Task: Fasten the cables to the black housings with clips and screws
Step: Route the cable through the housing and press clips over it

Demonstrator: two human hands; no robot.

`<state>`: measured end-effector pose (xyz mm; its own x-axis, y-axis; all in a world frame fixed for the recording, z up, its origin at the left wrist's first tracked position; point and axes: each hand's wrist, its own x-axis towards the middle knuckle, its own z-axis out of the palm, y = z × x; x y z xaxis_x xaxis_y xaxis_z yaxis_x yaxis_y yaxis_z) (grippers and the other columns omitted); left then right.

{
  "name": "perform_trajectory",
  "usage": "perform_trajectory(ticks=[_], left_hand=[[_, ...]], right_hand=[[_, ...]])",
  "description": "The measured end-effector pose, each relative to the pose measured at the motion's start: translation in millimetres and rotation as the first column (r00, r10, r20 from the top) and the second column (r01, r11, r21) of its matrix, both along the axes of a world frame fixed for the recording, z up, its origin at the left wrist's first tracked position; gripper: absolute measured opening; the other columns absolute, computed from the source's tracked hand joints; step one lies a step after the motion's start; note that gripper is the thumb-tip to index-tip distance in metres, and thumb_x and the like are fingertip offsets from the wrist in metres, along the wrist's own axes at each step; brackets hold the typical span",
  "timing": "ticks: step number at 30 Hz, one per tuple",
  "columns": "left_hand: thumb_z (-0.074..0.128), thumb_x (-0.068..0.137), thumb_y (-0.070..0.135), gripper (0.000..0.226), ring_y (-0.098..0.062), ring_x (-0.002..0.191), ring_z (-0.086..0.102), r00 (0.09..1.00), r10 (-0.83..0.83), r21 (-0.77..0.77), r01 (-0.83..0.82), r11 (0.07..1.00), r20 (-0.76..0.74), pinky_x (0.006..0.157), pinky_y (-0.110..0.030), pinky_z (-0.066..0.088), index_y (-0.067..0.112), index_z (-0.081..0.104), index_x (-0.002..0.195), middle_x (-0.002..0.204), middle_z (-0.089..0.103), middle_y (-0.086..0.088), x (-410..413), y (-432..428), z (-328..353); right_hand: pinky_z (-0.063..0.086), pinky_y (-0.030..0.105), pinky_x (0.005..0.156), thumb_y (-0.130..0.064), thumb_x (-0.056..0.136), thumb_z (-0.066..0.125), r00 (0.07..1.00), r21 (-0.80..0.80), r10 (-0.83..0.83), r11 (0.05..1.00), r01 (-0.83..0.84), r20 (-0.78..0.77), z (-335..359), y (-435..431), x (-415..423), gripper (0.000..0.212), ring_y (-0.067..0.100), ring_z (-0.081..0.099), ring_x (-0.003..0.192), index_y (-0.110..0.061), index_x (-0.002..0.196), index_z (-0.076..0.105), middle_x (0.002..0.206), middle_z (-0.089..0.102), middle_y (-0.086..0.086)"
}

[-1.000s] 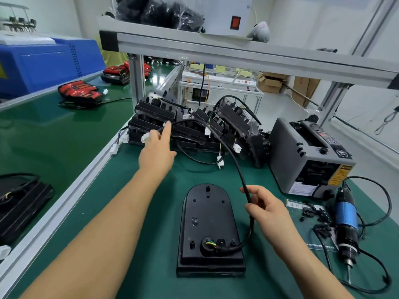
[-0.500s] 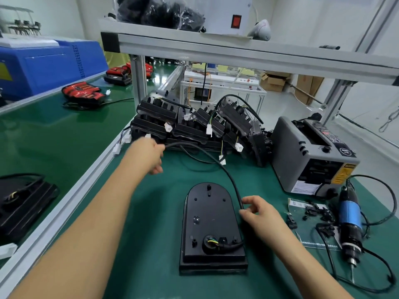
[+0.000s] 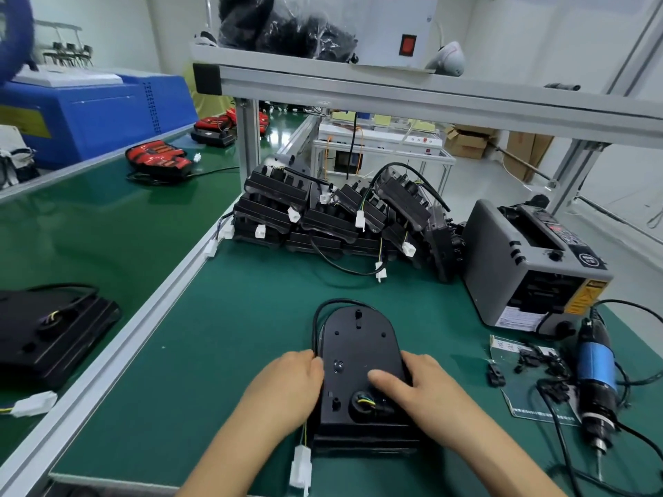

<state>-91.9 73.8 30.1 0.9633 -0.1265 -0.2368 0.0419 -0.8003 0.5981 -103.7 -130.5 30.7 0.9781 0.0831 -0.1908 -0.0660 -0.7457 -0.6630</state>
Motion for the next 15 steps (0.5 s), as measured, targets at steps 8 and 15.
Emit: perform_trajectory(ticks=[8, 15], left_hand=[[0.065, 0.082, 0.049, 0.089, -0.006, 0.126, 0.044, 0.953, 0.128, -0.806, -0.301, 0.51, -0.274, 0.096, -0.038, 0.048, 0.036, 0.009, 0.15, 0.148, 0.029, 0.013, -31, -21, 11], [0.06, 0.09, 0.024, 0.022, -0.024, 0.092, 0.07, 0.93, 0.232, -0.948, -0.31, 0.077, -0.285, 0.071, -0.041, 0.058, 0.031, 0.061, 0.111, 0.104, 0.072, -0.002, -28, -18, 13]], right_hand=[[0.049, 0.03, 0.087, -0.025, 0.095, 0.053, 0.99, 0.316, -0.137, 0.941, 0.119, 0.037, 13, 14, 9, 0.016, 0.012, 0.066, 0.091, -0.023, 0.092, 0.069, 0.091, 0.073, -0.009], [0.039, 0.002, 0.072, -0.041, 0.096, 0.042, 0.977, 0.489, -0.148, 0.871, 0.054, 0.156, 37, 35, 23, 0.031, -0.016, 0.059, 0.087, -0.037, 0.09, 0.072, 0.092, 0.068, -0.03]])
